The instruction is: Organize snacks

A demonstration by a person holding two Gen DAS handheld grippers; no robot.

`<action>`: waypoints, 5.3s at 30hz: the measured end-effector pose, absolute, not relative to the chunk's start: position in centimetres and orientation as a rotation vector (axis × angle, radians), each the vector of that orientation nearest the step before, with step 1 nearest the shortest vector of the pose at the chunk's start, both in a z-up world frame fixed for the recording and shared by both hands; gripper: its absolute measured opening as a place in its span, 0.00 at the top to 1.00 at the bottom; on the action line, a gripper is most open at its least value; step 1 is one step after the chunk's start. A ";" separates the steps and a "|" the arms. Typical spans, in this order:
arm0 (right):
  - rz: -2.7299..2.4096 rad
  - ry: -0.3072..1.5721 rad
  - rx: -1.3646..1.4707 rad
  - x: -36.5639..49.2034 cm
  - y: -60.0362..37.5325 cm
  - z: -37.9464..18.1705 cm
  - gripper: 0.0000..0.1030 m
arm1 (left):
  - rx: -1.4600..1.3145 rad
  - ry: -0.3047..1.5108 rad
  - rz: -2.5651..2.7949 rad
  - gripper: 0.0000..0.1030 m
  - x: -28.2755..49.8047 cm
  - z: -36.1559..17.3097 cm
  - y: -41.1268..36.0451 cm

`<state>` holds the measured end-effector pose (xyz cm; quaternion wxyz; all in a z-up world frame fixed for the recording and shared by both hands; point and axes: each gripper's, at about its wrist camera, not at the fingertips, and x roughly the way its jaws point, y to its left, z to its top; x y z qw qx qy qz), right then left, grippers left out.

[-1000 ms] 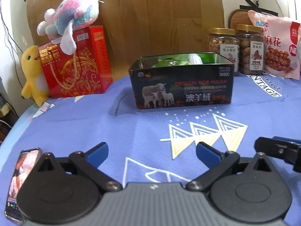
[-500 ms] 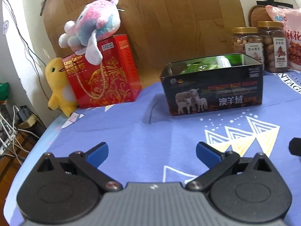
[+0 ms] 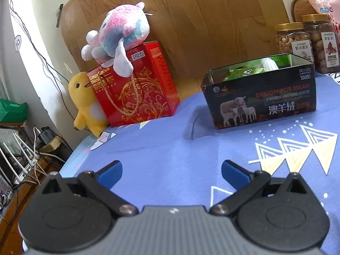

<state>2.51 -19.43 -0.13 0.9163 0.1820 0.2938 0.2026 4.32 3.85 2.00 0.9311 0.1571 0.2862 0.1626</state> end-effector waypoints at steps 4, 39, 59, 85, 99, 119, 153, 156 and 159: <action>0.415 0.604 0.376 2.5 -19.5 -0.1 0.41 | 0.342 0.574 0.366 0.00 4.4 2.0 4.0; 0.424 0.581 0.380 2.0 -19.3 0.8 0.39 | 0.249 0.593 0.228 0.00 2.9 3.5 2.8; 0.421 0.584 0.386 1.8 -19.1 0.7 0.38 | 0.233 0.597 0.202 0.00 2.6 3.2 2.5; 0.420 0.598 0.383 1.9 -18.9 0.5 0.38 | 0.159 0.702 0.196 0.00 3.3 2.3 3.3; 0.419 0.598 0.383 2.0 -18.9 0.5 0.37 | 0.160 0.699 0.241 0.00 3.4 2.2 3.8; 0.421 0.597 0.376 1.7 -18.6 0.5 0.36 | 0.136 0.696 0.187 0.00 3.0 2.3 3.6; 0.246 0.634 0.282 4.8 -17.6 -0.5 0.28 | 0.027 0.699 0.017 0.00 8.3 -0.2 4.0; 0.229 0.638 0.268 5.4 -17.5 -0.5 0.26 | 0.040 0.705 0.024 0.00 9.1 -0.7 3.7; 0.222 0.646 0.229 6.2 -17.0 -0.3 0.21 | 0.058 0.714 0.029 0.00 9.7 -1.2 3.4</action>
